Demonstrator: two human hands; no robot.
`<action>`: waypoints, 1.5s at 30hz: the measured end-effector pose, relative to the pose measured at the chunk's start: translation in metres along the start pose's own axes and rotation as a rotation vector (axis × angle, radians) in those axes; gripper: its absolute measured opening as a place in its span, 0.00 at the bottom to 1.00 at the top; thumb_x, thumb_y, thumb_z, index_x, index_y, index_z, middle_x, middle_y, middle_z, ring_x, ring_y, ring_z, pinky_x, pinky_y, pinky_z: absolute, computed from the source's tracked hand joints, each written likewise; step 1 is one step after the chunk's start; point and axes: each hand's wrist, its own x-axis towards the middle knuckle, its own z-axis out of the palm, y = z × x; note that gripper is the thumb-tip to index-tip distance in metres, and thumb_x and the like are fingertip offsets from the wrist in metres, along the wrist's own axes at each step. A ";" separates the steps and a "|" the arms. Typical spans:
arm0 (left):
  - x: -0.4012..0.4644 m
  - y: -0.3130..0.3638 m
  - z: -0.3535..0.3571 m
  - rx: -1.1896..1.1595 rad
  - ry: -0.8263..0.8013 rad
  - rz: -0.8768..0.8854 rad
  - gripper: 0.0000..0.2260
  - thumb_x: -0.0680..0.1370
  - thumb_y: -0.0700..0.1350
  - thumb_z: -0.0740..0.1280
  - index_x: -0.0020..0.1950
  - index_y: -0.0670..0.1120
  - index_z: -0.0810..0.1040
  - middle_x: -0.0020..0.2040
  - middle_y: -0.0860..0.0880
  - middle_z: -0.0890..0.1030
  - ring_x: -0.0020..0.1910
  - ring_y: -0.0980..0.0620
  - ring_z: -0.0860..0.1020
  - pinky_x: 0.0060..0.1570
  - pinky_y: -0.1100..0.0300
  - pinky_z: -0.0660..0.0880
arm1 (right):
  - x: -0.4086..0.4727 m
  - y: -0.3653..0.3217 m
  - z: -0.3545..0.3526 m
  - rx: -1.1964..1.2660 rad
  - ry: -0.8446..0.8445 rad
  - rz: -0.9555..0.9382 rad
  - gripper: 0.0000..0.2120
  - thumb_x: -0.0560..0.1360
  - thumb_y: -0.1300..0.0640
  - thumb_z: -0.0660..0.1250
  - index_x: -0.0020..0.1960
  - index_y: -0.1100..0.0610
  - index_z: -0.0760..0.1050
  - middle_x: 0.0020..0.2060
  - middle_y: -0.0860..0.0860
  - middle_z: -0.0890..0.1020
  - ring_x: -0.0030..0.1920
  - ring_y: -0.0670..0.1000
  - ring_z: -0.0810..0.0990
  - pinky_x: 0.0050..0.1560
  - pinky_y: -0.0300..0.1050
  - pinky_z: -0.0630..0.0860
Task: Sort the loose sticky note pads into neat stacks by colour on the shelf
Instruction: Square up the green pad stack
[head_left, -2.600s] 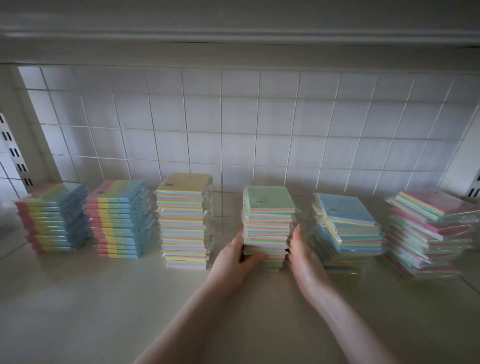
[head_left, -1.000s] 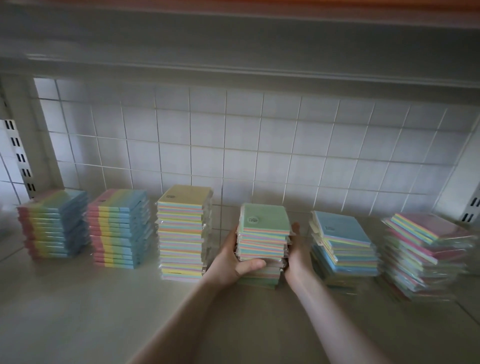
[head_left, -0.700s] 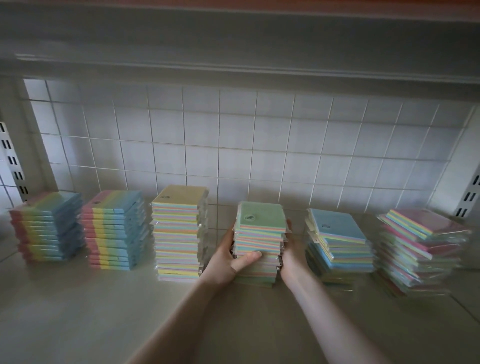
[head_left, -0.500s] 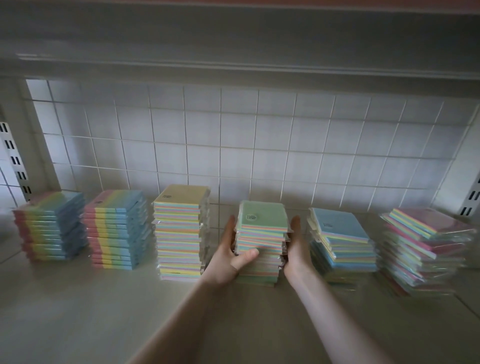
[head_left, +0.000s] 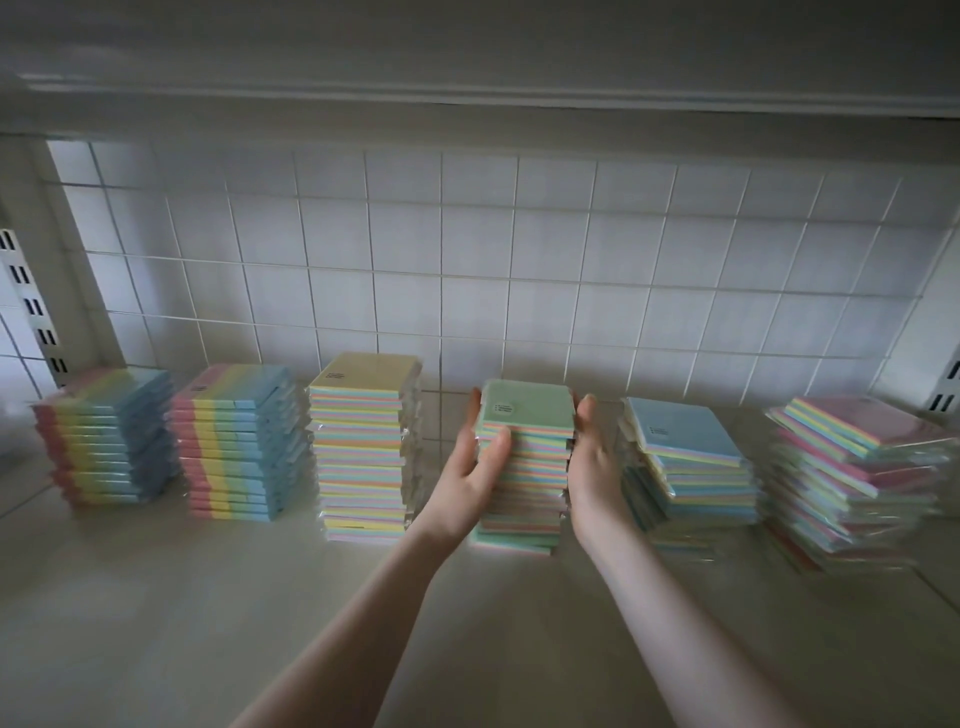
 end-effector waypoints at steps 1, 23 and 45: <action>-0.001 0.001 0.000 0.002 -0.006 0.004 0.25 0.81 0.46 0.56 0.77 0.45 0.53 0.62 0.56 0.75 0.56 0.70 0.74 0.56 0.73 0.71 | 0.001 0.001 0.000 -0.016 0.015 -0.006 0.24 0.78 0.37 0.52 0.59 0.51 0.78 0.53 0.50 0.82 0.55 0.51 0.80 0.60 0.49 0.74; 0.005 0.009 0.005 0.103 0.056 0.059 0.24 0.83 0.49 0.46 0.78 0.45 0.46 0.73 0.61 0.48 0.70 0.69 0.49 0.64 0.81 0.49 | -0.012 -0.010 0.006 -0.120 0.041 0.103 0.49 0.60 0.17 0.43 0.61 0.48 0.78 0.60 0.51 0.80 0.62 0.53 0.76 0.67 0.54 0.69; 0.009 -0.022 0.005 -0.374 0.154 -0.378 0.29 0.79 0.65 0.46 0.54 0.50 0.80 0.49 0.49 0.84 0.48 0.52 0.82 0.47 0.55 0.77 | 0.055 0.095 -0.019 0.026 0.072 0.276 0.56 0.46 0.13 0.51 0.64 0.43 0.73 0.57 0.51 0.81 0.58 0.54 0.80 0.64 0.59 0.71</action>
